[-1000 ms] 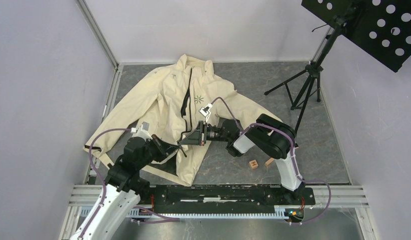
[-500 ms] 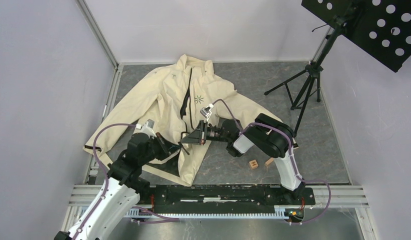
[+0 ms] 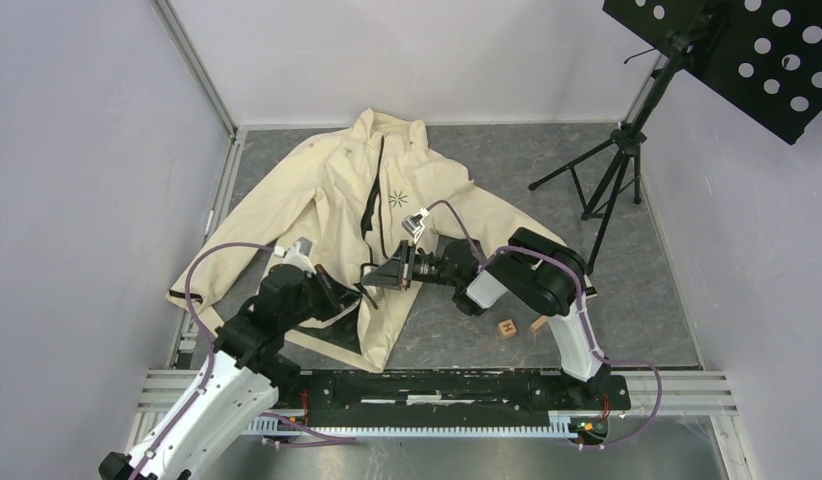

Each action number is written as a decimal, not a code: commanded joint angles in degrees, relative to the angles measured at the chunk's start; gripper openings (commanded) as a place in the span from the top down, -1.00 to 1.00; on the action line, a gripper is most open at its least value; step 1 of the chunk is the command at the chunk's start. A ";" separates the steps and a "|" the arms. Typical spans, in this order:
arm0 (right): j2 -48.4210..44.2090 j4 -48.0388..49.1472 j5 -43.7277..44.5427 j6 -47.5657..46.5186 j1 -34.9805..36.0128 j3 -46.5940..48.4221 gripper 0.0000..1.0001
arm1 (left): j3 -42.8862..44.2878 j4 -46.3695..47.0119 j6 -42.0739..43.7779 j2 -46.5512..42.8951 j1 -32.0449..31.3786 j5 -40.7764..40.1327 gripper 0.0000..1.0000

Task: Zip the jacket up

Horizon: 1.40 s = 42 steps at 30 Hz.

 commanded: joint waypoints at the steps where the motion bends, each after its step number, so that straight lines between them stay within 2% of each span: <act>1: -1.59 9.51 6.19 -2.70 -1.15 -1.94 0.77 | 3.50 -7.67 0.52 -0.06 -1.88 5.90 0.96; 6: -5.66 4.17 3.59 -8.29 -1.68 -5.59 0.50 | 3.18 -10.68 -1.59 -0.13 -1.88 4.89 0.95; 9: -7.90 1.84 1.77 -11.25 -2.08 -7.47 0.27 | 3.02 -11.21 -2.91 -0.91 -1.88 5.03 0.95; 11: -10.88 -2.87 0.89 -15.67 -2.39 -9.89 0.12 | 3.71 -12.63 -2.63 -0.85 -1.88 4.81 0.96; 14: -16.87 -10.34 -0.74 -25.21 -2.82 -12.91 0.02 | 4.66 -14.37 -2.04 -0.88 -1.88 4.38 0.96; 17: -24.48 -25.83 -0.76 -39.98 -2.83 -13.51 -0.11 | 4.92 -14.83 -2.05 -1.18 -1.90 4.40 0.96; 20: -30.62 -35.79 -1.88 -53.77 -2.74 -13.23 -0.24 | 5.02 -15.09 -1.96 -1.11 -1.88 4.66 0.96; 21: -32.70 -38.16 -2.27 -57.86 -2.47 -13.05 -0.41 | 5.01 -15.05 -1.96 -1.03 -1.88 4.83 0.95; 22: -34.59 -41.86 -1.98 -63.24 -1.81 -12.54 -0.48 | 5.02 -15.06 -1.96 -1.03 -1.88 5.00 0.95; 24: -37.96 -49.53 1.80 -75.47 1.21 -11.10 -0.56 | 5.29 -15.35 -1.71 -0.85 -1.88 5.58 0.95; 25: -39.54 -52.92 6.75 -82.03 3.41 -10.86 -0.64 | 5.57 -15.75 -1.52 -0.70 -1.91 5.73 0.95; 27: -42.53 -53.44 13.74 -98.79 9.45 -12.77 -0.70 | 5.94 -16.28 -1.04 -0.64 -1.88 6.18 0.96; 29: -44.50 -49.63 17.78 -111.19 13.97 -15.97 -0.80 | 6.31 -16.65 -0.75 -0.75 -1.88 6.58 0.95; 32: -45.83 -42.18 18.14 -125.17 17.85 -20.01 -0.83 | 6.50 -16.91 -0.64 -0.85 -1.90 7.57 0.96; 35: -45.89 -40.94 18.47 -133.86 20.46 -20.23 -0.79 | 6.78 -17.25 -0.26 -0.66 -1.88 8.26 0.96; 39: -46.24 -39.25 15.74 -145.81 24.25 -21.82 -0.59 | 7.29 -17.81 0.24 -0.42 -1.88 8.83 0.96; 42: -45.07 -44.45 11.95 -150.27 24.89 -18.97 -0.41 | 7.23 -18.11 0.33 -0.40 -1.88 9.02 0.95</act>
